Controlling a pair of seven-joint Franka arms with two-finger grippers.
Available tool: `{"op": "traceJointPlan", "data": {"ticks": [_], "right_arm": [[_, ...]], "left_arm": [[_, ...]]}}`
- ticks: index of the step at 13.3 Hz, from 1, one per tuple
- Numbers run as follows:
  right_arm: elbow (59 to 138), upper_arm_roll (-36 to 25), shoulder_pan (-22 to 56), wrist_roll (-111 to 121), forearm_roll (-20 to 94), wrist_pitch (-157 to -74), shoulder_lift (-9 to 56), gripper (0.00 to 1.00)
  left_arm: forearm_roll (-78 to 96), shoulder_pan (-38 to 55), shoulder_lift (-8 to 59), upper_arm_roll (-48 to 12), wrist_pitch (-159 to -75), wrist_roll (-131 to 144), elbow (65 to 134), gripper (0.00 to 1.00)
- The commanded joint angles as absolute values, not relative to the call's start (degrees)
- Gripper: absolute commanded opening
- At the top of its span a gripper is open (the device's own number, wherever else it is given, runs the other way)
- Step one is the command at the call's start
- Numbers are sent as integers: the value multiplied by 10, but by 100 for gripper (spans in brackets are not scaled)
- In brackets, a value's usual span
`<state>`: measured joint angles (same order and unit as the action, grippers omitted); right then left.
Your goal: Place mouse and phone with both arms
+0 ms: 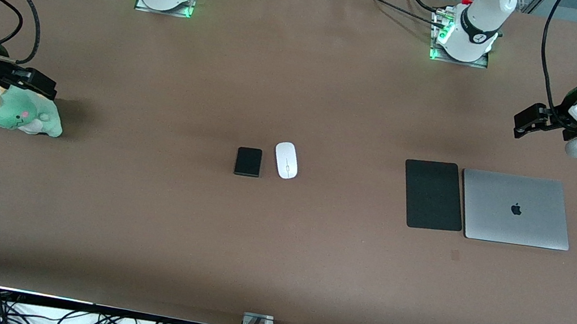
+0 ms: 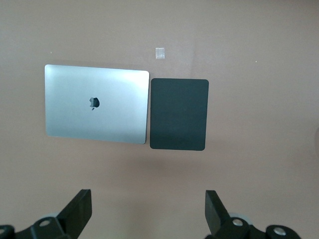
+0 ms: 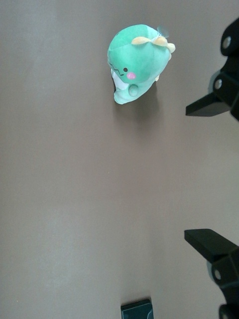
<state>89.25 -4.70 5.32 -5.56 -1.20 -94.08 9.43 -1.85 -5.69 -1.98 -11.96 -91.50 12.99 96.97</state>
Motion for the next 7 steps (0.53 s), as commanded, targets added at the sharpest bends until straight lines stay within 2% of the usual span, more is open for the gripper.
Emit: {"op": "traceJointPlan", "data": {"ticks": [1,7], "right_arm": [[892,-45,50,-59,-19,-940,91,100],[892,-45,50,-59,-18,-938,91,100]], "left_arm": [[-9,-54,-15,-120,-903,132,955,100],[-10,-55,-11,-136,-902,162,956,100]]}}
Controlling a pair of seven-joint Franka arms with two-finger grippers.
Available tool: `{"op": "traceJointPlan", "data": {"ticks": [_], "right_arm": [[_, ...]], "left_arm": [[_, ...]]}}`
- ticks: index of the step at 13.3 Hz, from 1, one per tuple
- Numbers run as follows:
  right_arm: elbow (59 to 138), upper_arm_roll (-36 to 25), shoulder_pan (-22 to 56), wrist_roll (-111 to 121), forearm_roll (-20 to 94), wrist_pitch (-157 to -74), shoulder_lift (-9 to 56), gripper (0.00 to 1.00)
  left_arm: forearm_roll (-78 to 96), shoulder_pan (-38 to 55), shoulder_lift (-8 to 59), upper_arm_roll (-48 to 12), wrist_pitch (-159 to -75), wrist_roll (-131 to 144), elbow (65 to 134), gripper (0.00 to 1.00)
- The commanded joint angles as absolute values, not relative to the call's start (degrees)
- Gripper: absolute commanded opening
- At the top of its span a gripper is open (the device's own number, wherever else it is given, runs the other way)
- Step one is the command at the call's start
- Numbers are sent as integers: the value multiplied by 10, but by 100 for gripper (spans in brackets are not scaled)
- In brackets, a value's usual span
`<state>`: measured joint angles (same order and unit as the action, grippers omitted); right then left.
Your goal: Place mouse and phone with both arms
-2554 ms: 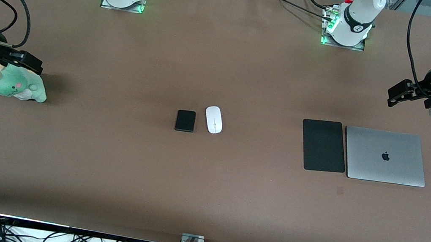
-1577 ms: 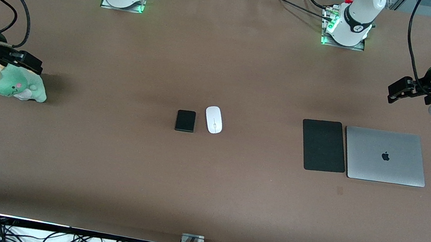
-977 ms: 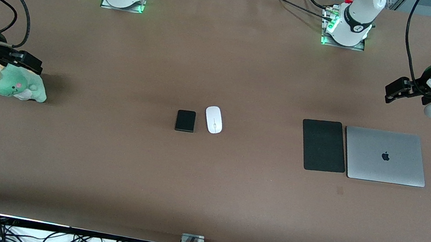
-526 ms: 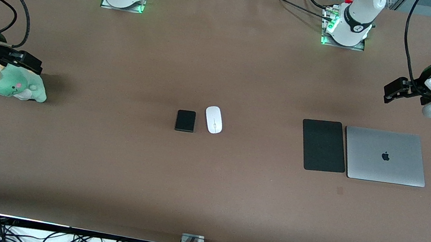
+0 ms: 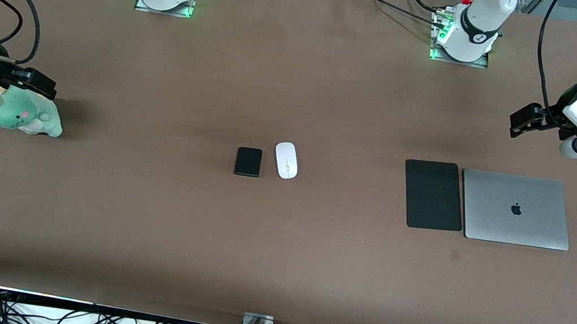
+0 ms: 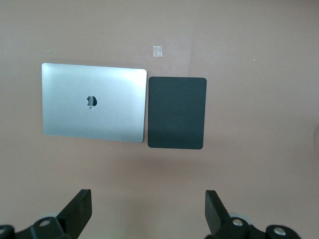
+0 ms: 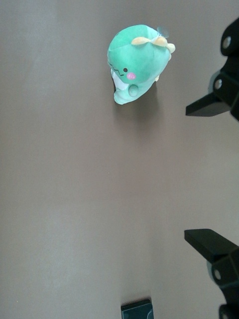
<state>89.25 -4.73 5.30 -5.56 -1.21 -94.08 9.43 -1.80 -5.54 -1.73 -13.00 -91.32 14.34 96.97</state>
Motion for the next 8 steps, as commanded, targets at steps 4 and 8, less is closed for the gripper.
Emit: {"op": "traceJointPlan", "data": {"ticks": [4,8], "right_arm": [[892,-46,50,-59,-19,-938,91,100],[892,-45,50,-58,-19,-938,91,100]], "left_arm": [[-9,-54,30,-191,-922,255,952,100],[54,-31,109,-209,-1012,304,952,100]]}}
